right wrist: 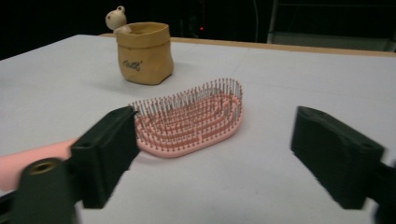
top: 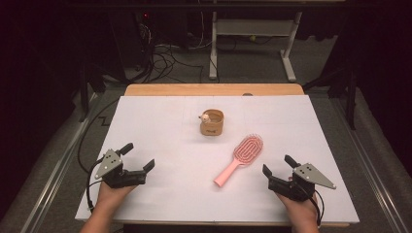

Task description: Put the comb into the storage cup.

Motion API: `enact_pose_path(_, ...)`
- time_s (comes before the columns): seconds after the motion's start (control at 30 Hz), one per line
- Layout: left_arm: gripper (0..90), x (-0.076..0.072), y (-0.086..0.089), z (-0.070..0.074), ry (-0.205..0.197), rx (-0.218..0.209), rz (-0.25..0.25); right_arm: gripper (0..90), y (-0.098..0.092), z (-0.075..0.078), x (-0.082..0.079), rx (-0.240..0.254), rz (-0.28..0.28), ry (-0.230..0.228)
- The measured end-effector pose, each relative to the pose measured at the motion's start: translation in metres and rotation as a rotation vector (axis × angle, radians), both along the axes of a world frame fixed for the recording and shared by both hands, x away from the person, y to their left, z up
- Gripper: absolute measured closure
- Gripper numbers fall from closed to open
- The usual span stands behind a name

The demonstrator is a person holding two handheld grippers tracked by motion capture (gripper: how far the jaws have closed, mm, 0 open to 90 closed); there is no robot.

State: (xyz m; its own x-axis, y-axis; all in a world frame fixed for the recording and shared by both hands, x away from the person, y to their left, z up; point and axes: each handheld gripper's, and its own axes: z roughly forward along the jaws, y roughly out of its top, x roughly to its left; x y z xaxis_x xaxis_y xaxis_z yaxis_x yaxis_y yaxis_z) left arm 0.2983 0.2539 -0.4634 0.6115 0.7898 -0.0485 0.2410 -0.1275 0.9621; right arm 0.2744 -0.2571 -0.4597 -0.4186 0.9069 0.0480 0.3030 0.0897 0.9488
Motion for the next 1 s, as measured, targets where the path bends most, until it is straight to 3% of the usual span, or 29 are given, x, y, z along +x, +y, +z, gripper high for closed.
enact_pose_path(0.03, 1.3, 0.000, 0.000, 0.000, 0.000, 0.000, 0.000, 19.7, 0.000, 0.000, 0.000, 0.000, 0.000, 0.000)
enact_pose_path(0.07, 1.3, 0.000, -0.001, 0.000, 0.002, 0.001, -0.005, 28.2, 0.001, -0.001, 0.001, 0.002, 0.014, 0.018)
enact_pose_path(0.1, 1.2, 0.000, -0.001, 0.000, 0.002, 0.001, -0.005, 28.2, 0.001, -0.001, 0.001, 0.002, 0.014, 0.018)
enact_pose_path(0.17, 1.3, -0.001, -0.002, 0.000, -0.001, 0.000, -0.013, 42.6, 0.003, -0.001, 0.001, -0.006, 0.046, 0.039)
enact_pose_path(0.2, 1.6, -0.001, -0.002, 0.000, -0.001, 0.000, -0.013, 42.6, 0.003, -0.001, 0.001, -0.006, 0.046, 0.039)
enact_pose_path(0.3, 2.1, -0.001, -0.004, 0.000, 0.011, 0.008, -0.022, 62.7, 0.010, 0.000, 0.000, -0.013, 0.104, 0.062)
enact_pose_path(0.33, 2.1, -0.001, -0.004, 0.000, 0.011, 0.008, -0.022, 62.7, 0.010, 0.000, 0.000, -0.013, 0.104, 0.062)
enact_pose_path(0.37, 2.1, -0.001, -0.004, 0.000, 0.014, 0.004, -0.025, 71.4, 0.014, 0.000, 0.000, -0.023, 0.131, 0.061)
enact_pose_path(0.43, 2.1, -0.002, -0.005, 0.000, 0.015, 0.004, -0.030, 76.4, 0.016, 0.001, 0.000, -0.034, 0.141, 0.057)
enact_pose_path(0.5, 2.1, -0.002, -0.005, 0.000, 0.017, -0.001, -0.033, 87.9, 0.023, 0.001, 0.002, -0.043, 0.179, 0.063)
enact_pose_path(0.63, 2.2, -0.002, -0.004, 0.000, 0.023, -0.014, -0.023, 90.0, 0.034, 0.000, 0.005, -0.045, 0.238, 0.083)
enact_pose_path(0.8, 2.3, -0.001, -0.004, 0.000, 0.033, -0.019, -0.020, 90.0, 0.053, 0.001, 0.010, -0.060, 0.271, 0.094)
enact_pose_path(0.87, 2.3, 0.000, -0.003, 0.000, 0.043, -0.027, -0.022, 90.0, 0.074, 0.004, 0.018, -0.096, 0.286, 0.112)
enact_pose_path(0.93, 2.3, 0.000, -0.003, 0.001, 0.031, -0.024, -0.026, 90.0, 0.081, 0.005, 0.022, -0.105, 0.293, 0.126)
enact_pose_path(1.0, 2.3, -0.001, -0.002, 0.001, 0.015, -0.034, -0.026, 90.0, 0.104, 0.003, 0.034, -0.131, 0.315, 0.170)
